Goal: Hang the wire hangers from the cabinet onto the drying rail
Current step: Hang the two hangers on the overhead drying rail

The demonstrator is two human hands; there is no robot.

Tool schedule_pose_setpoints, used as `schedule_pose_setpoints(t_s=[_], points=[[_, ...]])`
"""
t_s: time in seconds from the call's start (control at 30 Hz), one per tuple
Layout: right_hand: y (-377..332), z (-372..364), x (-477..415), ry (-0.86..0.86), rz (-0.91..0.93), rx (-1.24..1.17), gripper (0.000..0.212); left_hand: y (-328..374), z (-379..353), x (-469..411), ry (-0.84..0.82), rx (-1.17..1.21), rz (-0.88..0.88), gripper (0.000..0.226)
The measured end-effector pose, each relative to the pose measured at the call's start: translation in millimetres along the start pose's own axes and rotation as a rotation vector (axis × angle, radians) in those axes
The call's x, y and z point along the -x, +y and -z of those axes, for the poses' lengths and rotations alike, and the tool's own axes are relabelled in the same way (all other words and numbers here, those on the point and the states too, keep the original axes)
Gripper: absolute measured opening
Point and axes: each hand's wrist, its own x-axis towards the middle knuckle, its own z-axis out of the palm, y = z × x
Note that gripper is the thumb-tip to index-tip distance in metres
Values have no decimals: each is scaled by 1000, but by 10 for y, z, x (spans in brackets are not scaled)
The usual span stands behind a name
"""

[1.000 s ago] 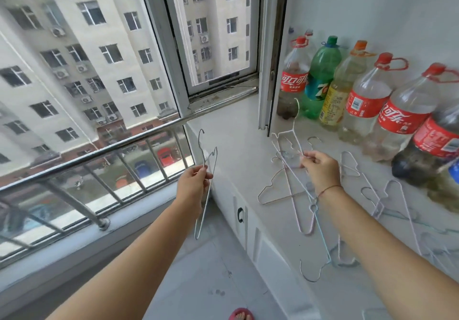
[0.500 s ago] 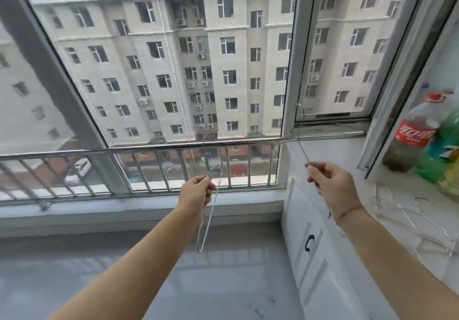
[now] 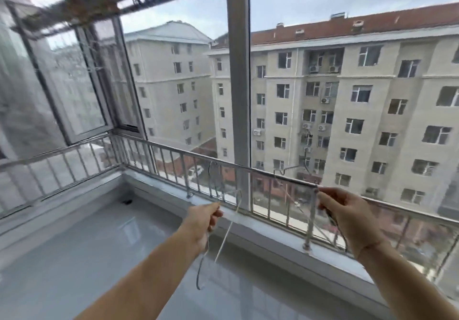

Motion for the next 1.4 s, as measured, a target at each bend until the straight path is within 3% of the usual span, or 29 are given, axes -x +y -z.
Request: schedule_pose_setpoints(t_s=[0.27, 0.53, 1.13, 1.4], points=[[-574, -1722, -123, -206, 101, -84, 12, 753, 1434, -287, 132, -27, -109, 21], [-873, -2890, -426, -294, 157, -135, 10, 1352, 2177, -547, 169, 17, -168, 16], [-1414, -4605, -1945, -379, 258, -191, 10, 2575, 2531, -2008, 178, 133, -235, 18], [-1726, -5167, -2478, -327, 374, -165, 11, 3243, 2723, -2553, 151, 53, -318, 16]])
